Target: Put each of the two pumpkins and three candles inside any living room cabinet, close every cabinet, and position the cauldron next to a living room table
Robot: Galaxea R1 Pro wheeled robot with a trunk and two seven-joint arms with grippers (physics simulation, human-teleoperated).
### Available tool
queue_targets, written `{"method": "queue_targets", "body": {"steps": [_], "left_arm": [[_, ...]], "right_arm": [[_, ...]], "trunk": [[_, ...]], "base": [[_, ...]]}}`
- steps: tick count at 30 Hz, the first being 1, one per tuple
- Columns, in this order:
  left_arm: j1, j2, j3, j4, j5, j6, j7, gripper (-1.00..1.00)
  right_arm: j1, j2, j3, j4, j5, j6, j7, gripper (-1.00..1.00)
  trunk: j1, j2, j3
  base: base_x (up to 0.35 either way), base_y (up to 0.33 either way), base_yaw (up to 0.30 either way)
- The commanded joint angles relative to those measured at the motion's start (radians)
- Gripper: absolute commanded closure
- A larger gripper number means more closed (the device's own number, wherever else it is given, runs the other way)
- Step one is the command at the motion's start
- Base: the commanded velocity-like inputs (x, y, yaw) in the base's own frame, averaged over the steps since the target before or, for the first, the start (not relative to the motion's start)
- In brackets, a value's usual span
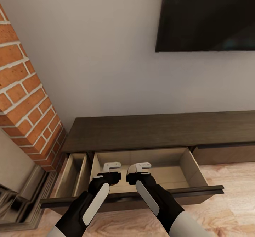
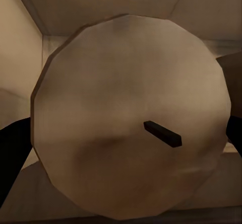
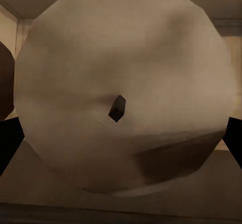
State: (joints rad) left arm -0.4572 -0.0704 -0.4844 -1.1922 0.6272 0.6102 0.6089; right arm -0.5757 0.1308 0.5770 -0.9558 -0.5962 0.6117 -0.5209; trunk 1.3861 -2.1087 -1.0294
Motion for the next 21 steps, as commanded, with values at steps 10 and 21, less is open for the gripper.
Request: {"method": "queue_targets", "body": {"steps": [10,21], "left_arm": [[0.000,0.001,-0.002,-0.001,0.009,0.000,0.011,1.00],[-0.001,0.001,-0.002,-0.001,0.009,0.000,0.011,1.00]], "right_arm": [[-0.001,0.000,0.003,-0.001,-0.010,0.000,-0.010,1.00],[-0.001,0.000,0.003,-0.001,-0.010,0.000,-0.010,1.00]], "trunk": [[0.004,-0.008,-0.004],[0.004,-0.008,-0.004]], "base": [[0.000,0.000,0.000],[0.071,0.044,0.000]]}}
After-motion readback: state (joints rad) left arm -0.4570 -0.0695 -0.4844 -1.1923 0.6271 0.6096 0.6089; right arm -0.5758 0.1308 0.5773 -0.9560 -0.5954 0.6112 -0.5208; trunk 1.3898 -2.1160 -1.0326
